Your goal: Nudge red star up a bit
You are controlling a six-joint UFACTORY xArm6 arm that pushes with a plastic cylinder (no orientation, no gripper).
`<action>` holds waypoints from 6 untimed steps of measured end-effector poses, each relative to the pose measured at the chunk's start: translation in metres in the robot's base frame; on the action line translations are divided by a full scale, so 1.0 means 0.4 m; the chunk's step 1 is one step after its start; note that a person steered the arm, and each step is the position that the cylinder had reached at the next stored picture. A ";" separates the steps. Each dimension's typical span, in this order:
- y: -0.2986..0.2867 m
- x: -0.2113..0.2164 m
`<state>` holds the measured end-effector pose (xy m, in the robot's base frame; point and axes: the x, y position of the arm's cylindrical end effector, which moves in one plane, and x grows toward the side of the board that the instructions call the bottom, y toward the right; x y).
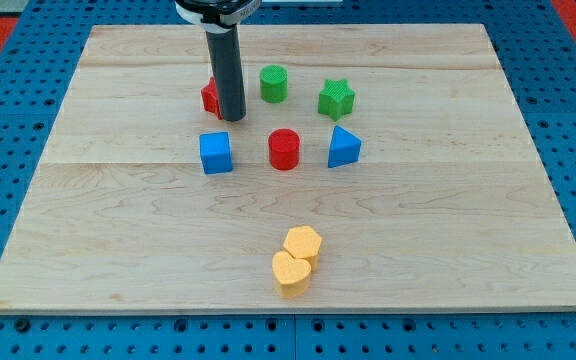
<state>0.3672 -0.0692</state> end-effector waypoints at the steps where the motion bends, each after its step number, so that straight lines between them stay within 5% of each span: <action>1: -0.015 0.048; 2: -0.084 0.097; 6: -0.148 -0.196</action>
